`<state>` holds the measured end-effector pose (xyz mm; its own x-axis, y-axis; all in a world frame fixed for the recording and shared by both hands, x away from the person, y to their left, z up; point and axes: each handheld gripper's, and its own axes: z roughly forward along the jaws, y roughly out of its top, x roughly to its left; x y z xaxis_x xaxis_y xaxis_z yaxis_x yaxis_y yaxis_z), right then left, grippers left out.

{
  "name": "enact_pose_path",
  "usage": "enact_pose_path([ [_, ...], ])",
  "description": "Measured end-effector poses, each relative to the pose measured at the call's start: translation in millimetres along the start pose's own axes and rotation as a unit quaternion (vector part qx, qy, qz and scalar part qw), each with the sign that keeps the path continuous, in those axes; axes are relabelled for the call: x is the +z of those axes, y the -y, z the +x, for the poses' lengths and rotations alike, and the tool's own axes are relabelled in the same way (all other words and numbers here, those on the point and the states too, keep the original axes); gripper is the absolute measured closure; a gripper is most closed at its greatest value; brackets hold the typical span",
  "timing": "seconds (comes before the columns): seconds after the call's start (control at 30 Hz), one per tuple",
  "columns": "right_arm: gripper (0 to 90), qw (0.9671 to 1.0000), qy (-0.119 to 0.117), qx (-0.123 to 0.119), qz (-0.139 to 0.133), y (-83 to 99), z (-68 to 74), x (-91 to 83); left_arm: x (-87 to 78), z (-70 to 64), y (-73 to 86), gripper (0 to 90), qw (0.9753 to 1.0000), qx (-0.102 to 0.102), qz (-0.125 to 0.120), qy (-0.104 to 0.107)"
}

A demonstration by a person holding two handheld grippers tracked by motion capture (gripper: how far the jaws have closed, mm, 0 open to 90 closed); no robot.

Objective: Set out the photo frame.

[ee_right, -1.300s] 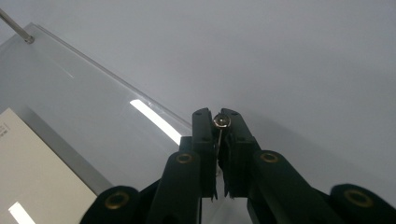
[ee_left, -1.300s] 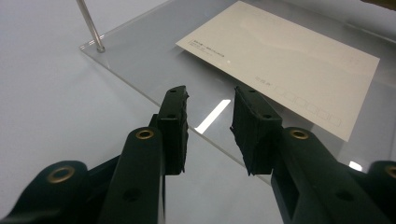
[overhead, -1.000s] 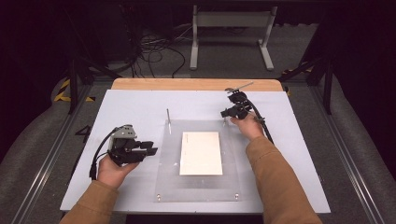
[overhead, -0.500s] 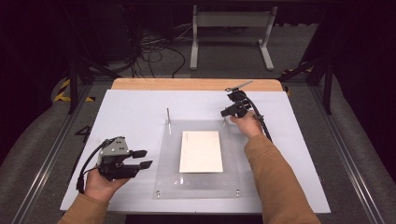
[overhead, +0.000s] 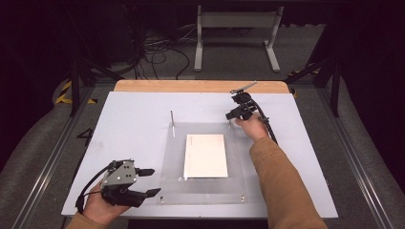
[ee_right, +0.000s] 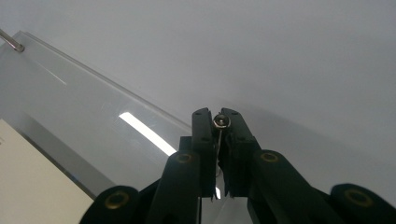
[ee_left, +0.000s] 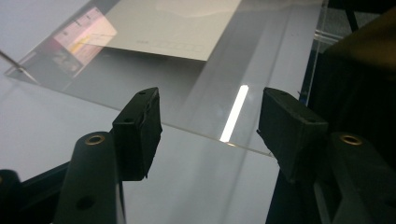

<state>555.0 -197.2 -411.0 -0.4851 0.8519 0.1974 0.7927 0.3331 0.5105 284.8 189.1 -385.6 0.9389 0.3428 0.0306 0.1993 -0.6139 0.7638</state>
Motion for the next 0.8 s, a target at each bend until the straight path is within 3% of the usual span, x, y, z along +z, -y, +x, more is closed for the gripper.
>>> enact_pose_path([
  [0.33, 84.9, 1.0, -0.002, 0.007, 0.003, -0.8, 0.0, 0.1, 14.0, -13.6, -9.7, 33.9, 0.9986, 0.036, 0.007, 0.037],
  [0.63, 84.8, 1.0, 0.0, 0.008, 0.004, -0.8, 0.7, 0.2, 29.4, -22.4, -15.0, 28.3, 0.9969, 0.059, 0.026, 0.046],
  [0.8, 84.5, 0.9999, -0.001, 0.009, 0.007, -1.0, 0.9, 0.0, 34.1, -23.6, -14.4, 23.0, 0.9966, 0.065, 0.037, 0.037],
])
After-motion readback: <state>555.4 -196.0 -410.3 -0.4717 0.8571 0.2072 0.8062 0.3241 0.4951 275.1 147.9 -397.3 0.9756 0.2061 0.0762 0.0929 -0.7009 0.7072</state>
